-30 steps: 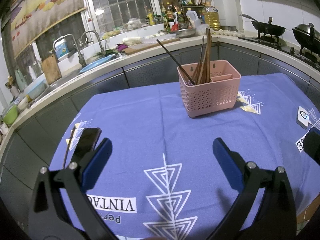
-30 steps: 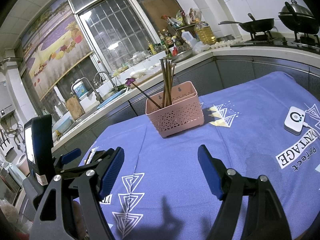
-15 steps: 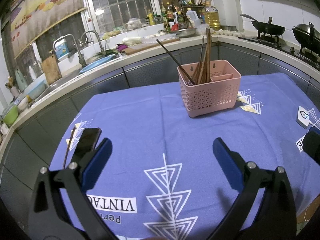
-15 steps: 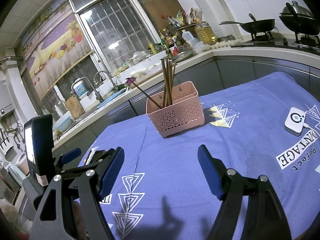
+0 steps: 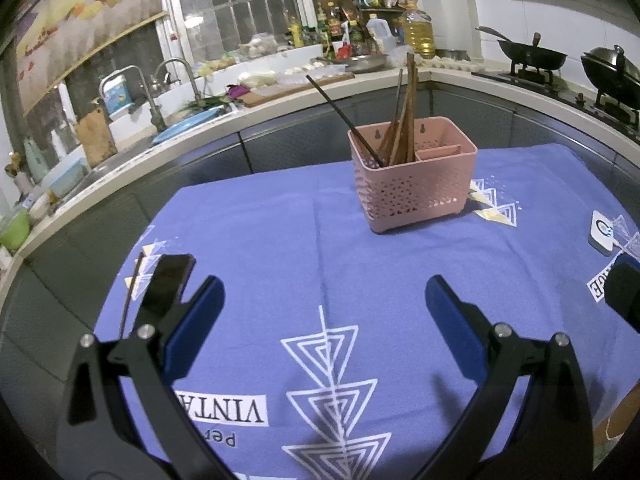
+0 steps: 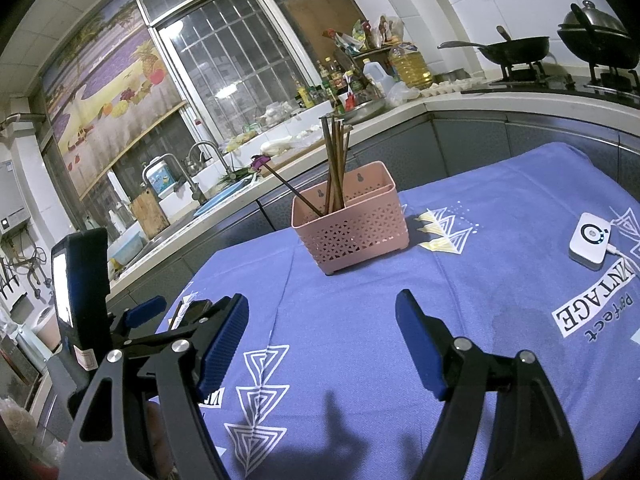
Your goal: Organize utensils
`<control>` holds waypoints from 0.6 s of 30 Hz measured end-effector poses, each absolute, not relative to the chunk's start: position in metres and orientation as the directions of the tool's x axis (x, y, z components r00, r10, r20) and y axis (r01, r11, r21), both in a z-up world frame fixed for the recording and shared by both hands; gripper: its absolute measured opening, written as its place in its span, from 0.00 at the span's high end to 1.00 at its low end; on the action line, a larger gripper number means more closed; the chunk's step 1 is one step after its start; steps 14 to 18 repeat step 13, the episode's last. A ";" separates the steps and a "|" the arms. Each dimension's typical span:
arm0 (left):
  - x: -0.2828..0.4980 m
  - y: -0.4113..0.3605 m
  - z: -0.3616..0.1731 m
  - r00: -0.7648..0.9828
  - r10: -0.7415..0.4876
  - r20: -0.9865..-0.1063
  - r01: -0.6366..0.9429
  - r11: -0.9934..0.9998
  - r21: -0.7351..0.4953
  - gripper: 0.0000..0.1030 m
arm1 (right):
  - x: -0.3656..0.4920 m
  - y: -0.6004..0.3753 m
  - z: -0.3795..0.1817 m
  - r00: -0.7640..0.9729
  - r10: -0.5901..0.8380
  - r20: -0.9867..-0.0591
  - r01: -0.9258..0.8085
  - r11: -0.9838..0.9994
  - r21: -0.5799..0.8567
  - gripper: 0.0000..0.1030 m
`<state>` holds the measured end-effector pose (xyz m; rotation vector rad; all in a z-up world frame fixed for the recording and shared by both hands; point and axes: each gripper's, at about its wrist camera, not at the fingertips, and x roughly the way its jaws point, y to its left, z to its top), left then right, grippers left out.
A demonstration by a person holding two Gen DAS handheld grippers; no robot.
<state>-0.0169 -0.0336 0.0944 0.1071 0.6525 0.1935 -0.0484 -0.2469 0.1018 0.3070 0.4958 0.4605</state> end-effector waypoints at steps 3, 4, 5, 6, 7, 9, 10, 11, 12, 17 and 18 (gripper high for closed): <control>-0.016 -0.036 0.091 0.776 0.204 -0.596 -0.132 0.978 0.163 0.06 | -0.048 -0.247 0.102 0.781 0.491 -0.385 -0.346 0.854 0.389 0.27; -0.017 -0.036 0.091 0.775 0.201 -0.599 -0.129 0.978 0.161 0.06 | -0.048 -0.247 0.102 0.782 0.491 -0.385 -0.345 0.854 0.389 0.27; -0.015 -0.036 0.091 0.773 0.199 -0.603 -0.128 0.979 0.160 0.06 | -0.049 -0.247 0.102 0.782 0.490 -0.385 -0.345 0.855 0.388 0.27; -0.015 -0.037 0.091 0.771 0.197 -0.606 -0.127 0.979 0.157 0.06 | -0.049 -0.247 0.102 0.782 0.489 -0.386 -0.343 0.856 0.387 0.27; -0.015 -0.036 0.091 0.769 0.195 -0.609 -0.126 0.980 0.155 0.06 | -0.051 -0.246 0.101 0.784 0.486 -0.386 -0.341 0.857 0.387 0.27; -0.015 -0.035 0.091 0.768 0.199 -0.609 -0.129 0.979 0.157 0.06 | -0.054 -0.246 0.099 0.785 0.484 -0.387 -0.335 0.857 0.391 0.27; -0.015 -0.035 0.091 0.767 0.201 -0.610 -0.131 0.979 0.157 0.06 | -0.056 -0.246 0.098 0.785 0.483 -0.387 -0.332 0.857 0.395 0.26; -0.016 -0.033 0.091 0.765 0.201 -0.612 -0.132 0.979 0.157 0.06 | -0.059 -0.246 0.097 0.786 0.482 -0.388 -0.328 0.856 0.399 0.26; -0.015 -0.034 0.091 0.764 0.202 -0.613 -0.132 0.979 0.157 0.06 | -0.061 -0.247 0.096 0.786 0.481 -0.388 -0.326 0.856 0.402 0.26; -0.015 -0.032 0.090 0.762 0.202 -0.615 -0.133 0.979 0.157 0.06 | -0.062 -0.248 0.094 0.786 0.480 -0.389 -0.323 0.856 0.404 0.26; -0.015 -0.032 0.090 0.762 0.202 -0.615 -0.133 0.979 0.157 0.06 | -0.062 -0.248 0.094 0.786 0.480 -0.389 -0.323 0.856 0.404 0.26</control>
